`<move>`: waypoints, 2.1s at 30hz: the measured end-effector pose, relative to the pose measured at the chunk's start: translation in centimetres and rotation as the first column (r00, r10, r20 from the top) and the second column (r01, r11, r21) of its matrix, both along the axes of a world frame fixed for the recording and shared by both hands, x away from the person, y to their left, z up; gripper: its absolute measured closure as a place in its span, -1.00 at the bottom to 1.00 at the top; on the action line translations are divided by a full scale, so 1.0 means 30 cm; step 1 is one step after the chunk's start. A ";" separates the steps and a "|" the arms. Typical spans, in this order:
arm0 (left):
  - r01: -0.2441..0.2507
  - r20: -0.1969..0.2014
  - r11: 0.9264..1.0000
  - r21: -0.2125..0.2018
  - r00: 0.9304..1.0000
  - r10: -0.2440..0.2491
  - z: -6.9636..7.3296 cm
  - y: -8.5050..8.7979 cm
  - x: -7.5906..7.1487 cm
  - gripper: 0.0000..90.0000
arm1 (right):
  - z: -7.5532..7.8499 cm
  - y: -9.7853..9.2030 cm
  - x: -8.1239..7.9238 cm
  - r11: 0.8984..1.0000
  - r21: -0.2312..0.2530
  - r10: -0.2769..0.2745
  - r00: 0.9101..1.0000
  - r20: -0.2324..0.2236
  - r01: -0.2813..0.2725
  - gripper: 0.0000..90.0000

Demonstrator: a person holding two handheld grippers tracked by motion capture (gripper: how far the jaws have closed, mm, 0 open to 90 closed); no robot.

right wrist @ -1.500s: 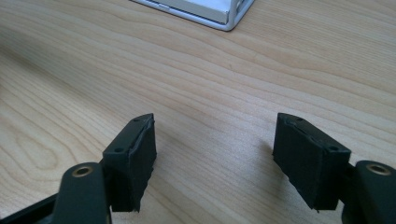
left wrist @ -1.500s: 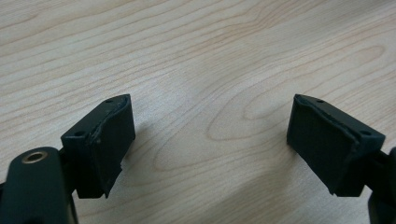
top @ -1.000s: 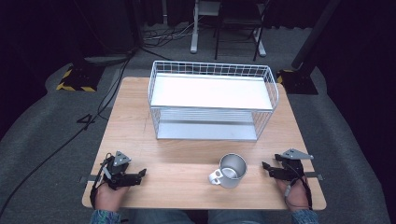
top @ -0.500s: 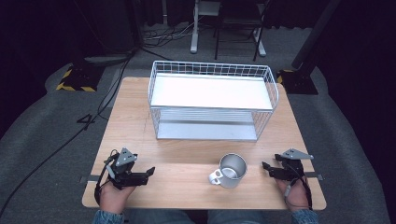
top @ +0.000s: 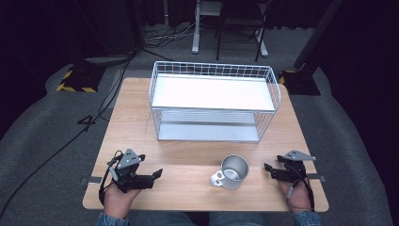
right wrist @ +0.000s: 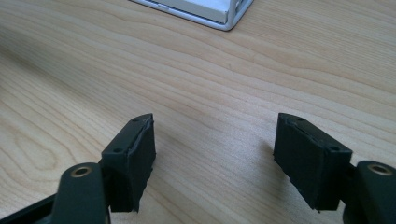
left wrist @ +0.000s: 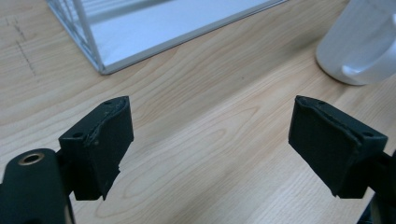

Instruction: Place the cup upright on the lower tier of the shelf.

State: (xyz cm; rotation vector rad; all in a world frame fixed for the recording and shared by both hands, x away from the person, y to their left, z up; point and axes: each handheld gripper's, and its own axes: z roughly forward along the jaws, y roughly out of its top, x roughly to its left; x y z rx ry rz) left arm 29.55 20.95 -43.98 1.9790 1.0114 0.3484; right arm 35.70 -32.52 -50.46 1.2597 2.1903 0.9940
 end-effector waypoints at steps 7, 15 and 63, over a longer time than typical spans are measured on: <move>0.050 0.018 0.999 -0.008 0.999 -0.050 0.026 -0.038 -0.013 -0.68 | 0.000 0.000 0.000 1.000 0.000 -0.002 1.000 0.000 0.002 -0.34; 0.119 0.016 0.992 -0.034 0.993 -0.119 0.040 -0.108 -0.021 -0.68 | 0.000 0.000 0.000 1.000 -0.001 -0.003 1.000 0.000 0.003 -0.34; 0.378 0.032 0.920 -0.105 0.926 -0.377 -0.018 -0.453 -0.010 -0.66 | 0.000 -0.002 -0.001 1.000 -0.002 -0.027 1.000 -0.003 0.027 -0.39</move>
